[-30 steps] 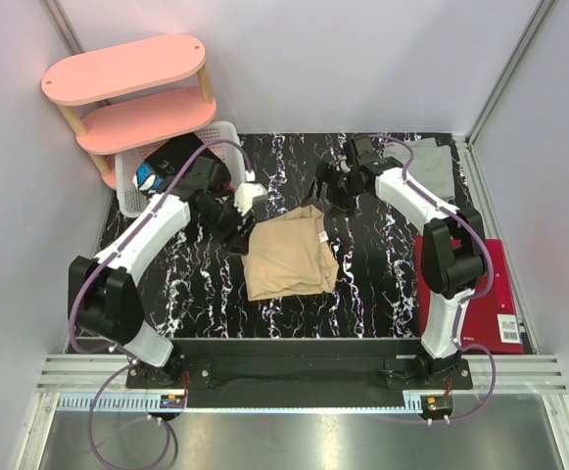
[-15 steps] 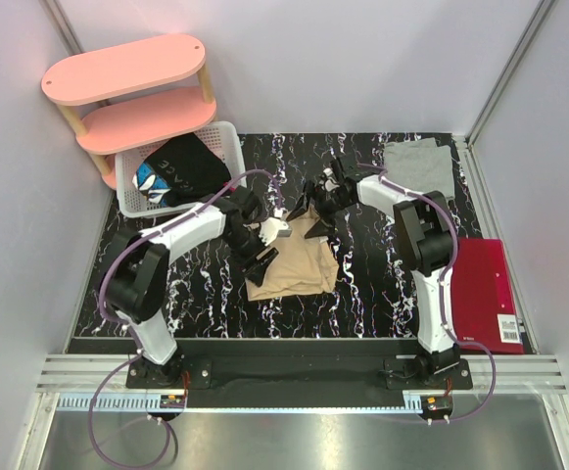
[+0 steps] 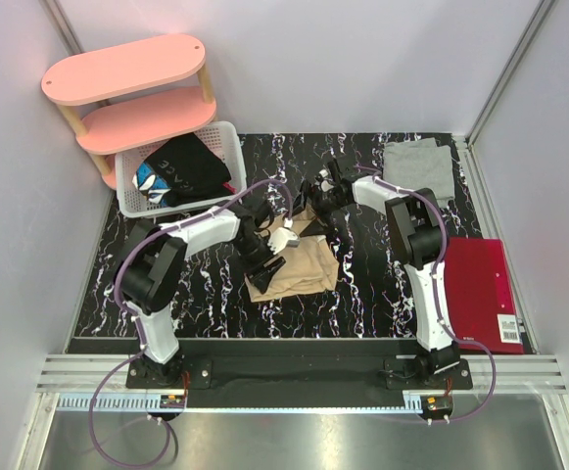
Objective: Fold and stack the t-shirts
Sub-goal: Fold the tshirt
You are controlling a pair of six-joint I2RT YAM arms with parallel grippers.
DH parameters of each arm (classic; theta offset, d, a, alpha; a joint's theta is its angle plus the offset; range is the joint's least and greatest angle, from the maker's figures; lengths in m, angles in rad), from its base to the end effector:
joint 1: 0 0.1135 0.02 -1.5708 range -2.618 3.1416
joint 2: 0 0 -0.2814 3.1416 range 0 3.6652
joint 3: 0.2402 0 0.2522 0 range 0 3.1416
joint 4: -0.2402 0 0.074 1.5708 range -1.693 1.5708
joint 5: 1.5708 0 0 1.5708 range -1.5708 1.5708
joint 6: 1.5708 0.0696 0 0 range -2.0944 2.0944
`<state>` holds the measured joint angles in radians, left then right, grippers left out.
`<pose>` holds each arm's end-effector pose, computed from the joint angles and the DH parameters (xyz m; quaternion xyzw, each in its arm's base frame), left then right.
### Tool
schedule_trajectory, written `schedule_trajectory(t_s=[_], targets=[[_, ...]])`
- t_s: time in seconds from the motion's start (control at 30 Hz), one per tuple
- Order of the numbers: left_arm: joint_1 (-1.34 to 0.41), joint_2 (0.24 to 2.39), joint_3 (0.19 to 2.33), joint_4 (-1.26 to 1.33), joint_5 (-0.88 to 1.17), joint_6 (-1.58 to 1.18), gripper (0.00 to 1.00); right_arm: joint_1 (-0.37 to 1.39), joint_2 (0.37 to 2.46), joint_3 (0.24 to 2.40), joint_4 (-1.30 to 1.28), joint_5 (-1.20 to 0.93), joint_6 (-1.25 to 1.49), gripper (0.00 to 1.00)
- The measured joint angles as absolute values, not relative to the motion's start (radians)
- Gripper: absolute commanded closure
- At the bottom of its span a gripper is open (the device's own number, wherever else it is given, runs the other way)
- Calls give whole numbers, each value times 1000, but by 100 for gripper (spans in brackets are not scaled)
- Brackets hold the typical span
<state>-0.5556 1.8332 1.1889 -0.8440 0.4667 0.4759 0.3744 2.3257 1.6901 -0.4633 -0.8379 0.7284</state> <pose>0.2690 -0.2039 0.1504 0.4877 0.8409 -0.2325 0.0309 0.4468 0.2311 0.1139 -0.0628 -0.8911 -0.4488 0.0253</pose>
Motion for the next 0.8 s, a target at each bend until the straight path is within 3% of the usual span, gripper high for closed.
schedule_trajectory(t_s=[0.23,0.47,0.8], targets=[[-586,1794,1184,-859,434,476,37,367,2303,1687,-468,-815,712,6],[-516,1674,1253,-929,396,517,37,260,2147,1572,-486,-694,645,5],[-471,1837,1413,-946,404,517,39,188,2130,1457,-493,-676,574,7]])
